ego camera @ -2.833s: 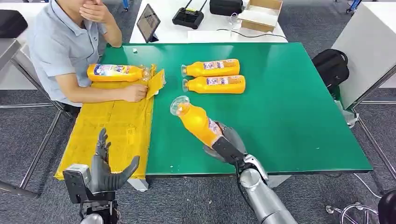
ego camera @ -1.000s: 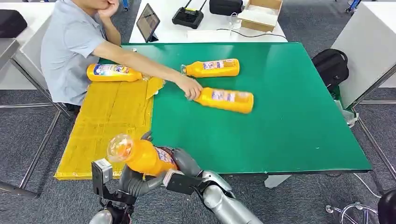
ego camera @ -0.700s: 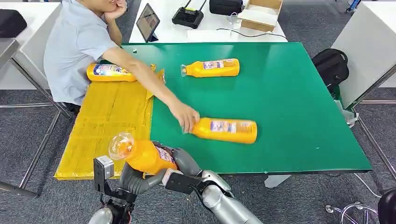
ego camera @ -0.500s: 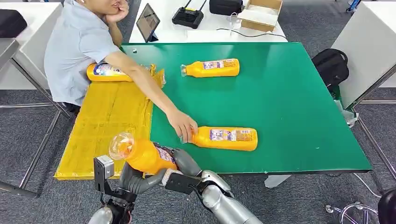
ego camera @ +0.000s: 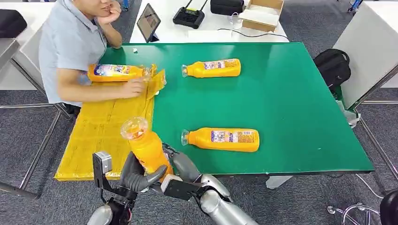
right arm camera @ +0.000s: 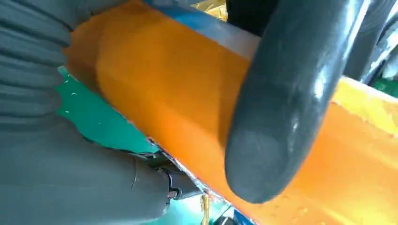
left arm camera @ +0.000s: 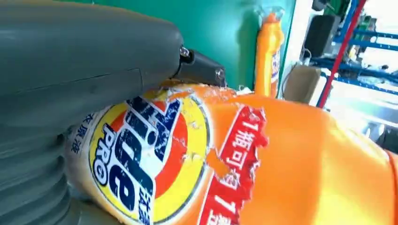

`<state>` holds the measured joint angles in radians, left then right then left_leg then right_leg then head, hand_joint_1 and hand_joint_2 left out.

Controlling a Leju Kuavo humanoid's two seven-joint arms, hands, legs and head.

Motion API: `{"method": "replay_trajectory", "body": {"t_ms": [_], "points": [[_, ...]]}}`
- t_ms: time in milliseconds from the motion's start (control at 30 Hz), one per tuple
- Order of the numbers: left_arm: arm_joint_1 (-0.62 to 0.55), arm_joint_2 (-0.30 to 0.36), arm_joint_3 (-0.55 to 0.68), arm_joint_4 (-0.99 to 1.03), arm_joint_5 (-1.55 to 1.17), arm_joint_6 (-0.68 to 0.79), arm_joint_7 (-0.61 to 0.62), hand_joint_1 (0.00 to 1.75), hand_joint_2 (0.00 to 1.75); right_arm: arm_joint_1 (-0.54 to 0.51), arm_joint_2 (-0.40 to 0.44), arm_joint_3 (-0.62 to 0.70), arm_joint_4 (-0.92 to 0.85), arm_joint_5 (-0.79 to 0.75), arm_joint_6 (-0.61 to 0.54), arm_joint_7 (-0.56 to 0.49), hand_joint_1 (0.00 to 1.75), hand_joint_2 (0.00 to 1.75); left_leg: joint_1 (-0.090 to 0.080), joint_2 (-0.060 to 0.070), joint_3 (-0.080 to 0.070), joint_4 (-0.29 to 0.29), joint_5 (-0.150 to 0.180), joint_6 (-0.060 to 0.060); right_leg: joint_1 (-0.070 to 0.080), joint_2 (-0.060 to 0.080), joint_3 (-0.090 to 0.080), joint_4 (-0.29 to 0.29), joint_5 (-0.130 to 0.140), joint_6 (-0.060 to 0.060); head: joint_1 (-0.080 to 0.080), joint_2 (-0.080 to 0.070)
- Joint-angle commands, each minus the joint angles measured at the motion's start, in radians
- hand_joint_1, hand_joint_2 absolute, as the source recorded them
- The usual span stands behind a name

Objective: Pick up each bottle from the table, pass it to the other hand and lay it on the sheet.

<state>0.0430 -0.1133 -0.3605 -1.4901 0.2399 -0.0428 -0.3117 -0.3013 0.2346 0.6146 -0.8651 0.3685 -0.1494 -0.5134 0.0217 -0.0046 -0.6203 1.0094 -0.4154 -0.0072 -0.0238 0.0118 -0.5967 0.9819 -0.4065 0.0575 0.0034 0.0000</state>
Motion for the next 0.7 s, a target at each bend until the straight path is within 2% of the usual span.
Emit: {"method": "replay_trajectory", "body": {"t_ms": [33,100,200,267,367,467,600,700], "points": [[-0.118,0.015,0.230,0.159,-0.039,0.236,-0.020,1.75,1.75,0.036,-0.028,0.097,-0.087,0.062,-0.128,-0.056,0.00,0.00,0.000,0.000,0.003,-0.001,0.000,0.001,0.001,-0.001,0.003,-0.001,-0.001,-0.002,0.000,0.000],[-0.124,0.025,0.250,0.137,-0.170,0.339,-0.058,1.75,1.75,0.040,-0.033,0.117,-0.106,0.090,-0.160,-0.066,0.00,0.00,0.001,0.001,0.005,-0.002,-0.001,0.001,0.002,-0.001,0.005,-0.001,-0.001,-0.004,-0.001,0.000],[-0.120,0.042,0.265,0.091,-0.205,0.333,-0.056,1.75,1.75,0.051,-0.041,0.128,-0.144,0.093,-0.159,-0.070,0.00,0.00,0.002,0.004,0.003,-0.001,-0.001,0.001,0.002,0.001,0.001,-0.001,0.000,-0.004,0.000,0.000],[-0.140,0.068,0.271,0.063,-0.249,0.315,-0.054,1.75,1.75,0.054,-0.043,0.122,-0.166,0.064,-0.132,-0.079,0.00,0.00,0.001,-0.001,0.003,0.000,-0.001,0.001,0.002,-0.004,0.002,0.000,0.000,-0.006,0.001,0.000],[-0.189,0.085,0.271,0.059,-0.302,0.287,-0.044,1.75,1.75,0.042,-0.029,0.107,-0.136,0.038,-0.137,-0.106,0.00,0.00,0.002,0.000,0.000,0.001,0.001,0.000,0.002,-0.002,0.000,0.000,0.001,-0.005,0.000,0.000],[-0.232,0.112,0.254,0.069,-0.429,0.323,-0.029,1.75,1.75,0.037,-0.027,0.118,-0.112,0.036,-0.129,-0.127,0.00,0.00,0.002,-0.002,0.000,0.000,0.002,0.000,0.002,-0.004,0.000,0.000,0.001,-0.005,0.001,0.000],[-0.342,0.184,0.206,0.205,-0.872,0.441,0.095,1.75,1.75,0.043,-0.028,0.097,-0.125,0.027,-0.122,-0.137,0.00,0.00,0.002,-0.002,0.001,0.000,0.002,0.000,0.002,-0.005,0.002,0.000,0.001,-0.006,0.001,0.000],[-0.456,0.206,0.151,0.423,-1.120,0.394,0.205,1.75,1.75,0.039,-0.025,0.092,-0.134,0.026,-0.101,-0.135,0.00,0.00,0.001,-0.004,0.001,-0.001,0.003,0.000,0.001,-0.006,0.001,0.000,0.001,-0.005,0.001,0.000]]}}
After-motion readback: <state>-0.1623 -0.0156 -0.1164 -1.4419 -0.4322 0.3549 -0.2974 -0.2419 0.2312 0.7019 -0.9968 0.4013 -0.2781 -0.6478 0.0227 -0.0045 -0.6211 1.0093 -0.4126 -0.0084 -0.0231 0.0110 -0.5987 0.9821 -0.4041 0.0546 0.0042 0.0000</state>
